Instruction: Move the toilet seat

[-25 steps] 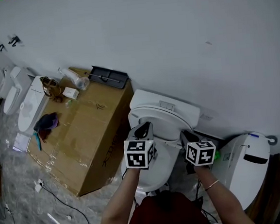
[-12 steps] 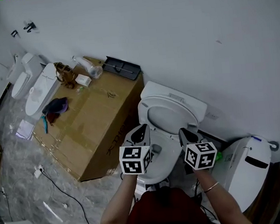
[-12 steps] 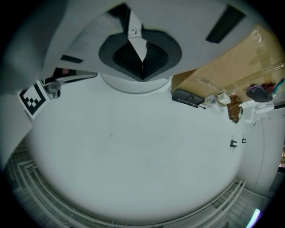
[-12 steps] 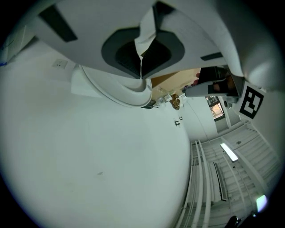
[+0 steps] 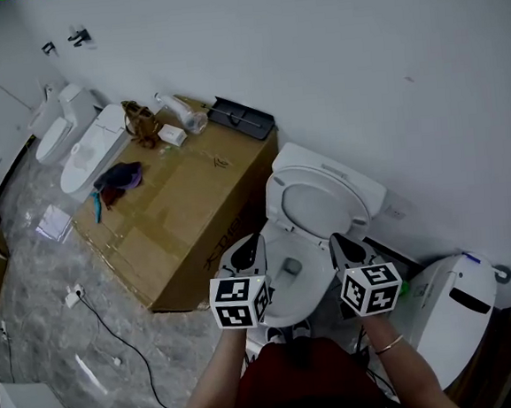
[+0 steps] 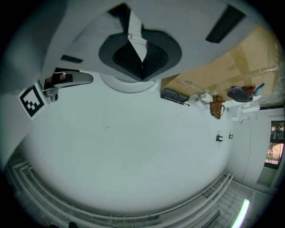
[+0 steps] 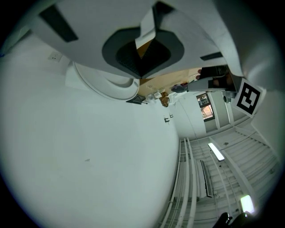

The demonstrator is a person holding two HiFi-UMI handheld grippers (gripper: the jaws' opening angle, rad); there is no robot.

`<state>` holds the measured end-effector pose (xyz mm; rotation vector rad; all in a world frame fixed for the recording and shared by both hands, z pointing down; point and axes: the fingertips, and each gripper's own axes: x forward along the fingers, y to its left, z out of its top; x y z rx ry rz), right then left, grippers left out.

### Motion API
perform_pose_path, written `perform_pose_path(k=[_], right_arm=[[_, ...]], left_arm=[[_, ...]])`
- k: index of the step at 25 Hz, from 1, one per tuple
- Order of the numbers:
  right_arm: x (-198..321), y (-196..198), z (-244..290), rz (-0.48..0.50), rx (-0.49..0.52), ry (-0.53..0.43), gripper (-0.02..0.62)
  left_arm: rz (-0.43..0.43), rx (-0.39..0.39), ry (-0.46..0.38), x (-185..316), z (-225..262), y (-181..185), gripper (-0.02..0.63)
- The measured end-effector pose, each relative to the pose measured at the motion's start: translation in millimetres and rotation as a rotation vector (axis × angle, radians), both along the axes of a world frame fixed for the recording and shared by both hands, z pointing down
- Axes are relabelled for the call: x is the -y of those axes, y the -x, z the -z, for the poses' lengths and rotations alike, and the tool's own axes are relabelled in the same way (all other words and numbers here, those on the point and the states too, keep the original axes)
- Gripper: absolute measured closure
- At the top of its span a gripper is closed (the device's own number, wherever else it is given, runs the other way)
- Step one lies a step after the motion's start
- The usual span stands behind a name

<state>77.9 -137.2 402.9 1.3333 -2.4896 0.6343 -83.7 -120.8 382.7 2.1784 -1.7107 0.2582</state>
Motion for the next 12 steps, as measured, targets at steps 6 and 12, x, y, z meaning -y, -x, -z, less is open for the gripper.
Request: perform_pose_path(k=[6,12], right_arm=[[-18,16,22,0.054,0.014,-0.036,0.578],[-28,28,30,0.086,-0.003,-0.072,0.58]], left_arm=[[0.047,0.028,-0.051,-32,21,15,0.578],[0.085,0.04,-0.065,-52,28,28,0.578]])
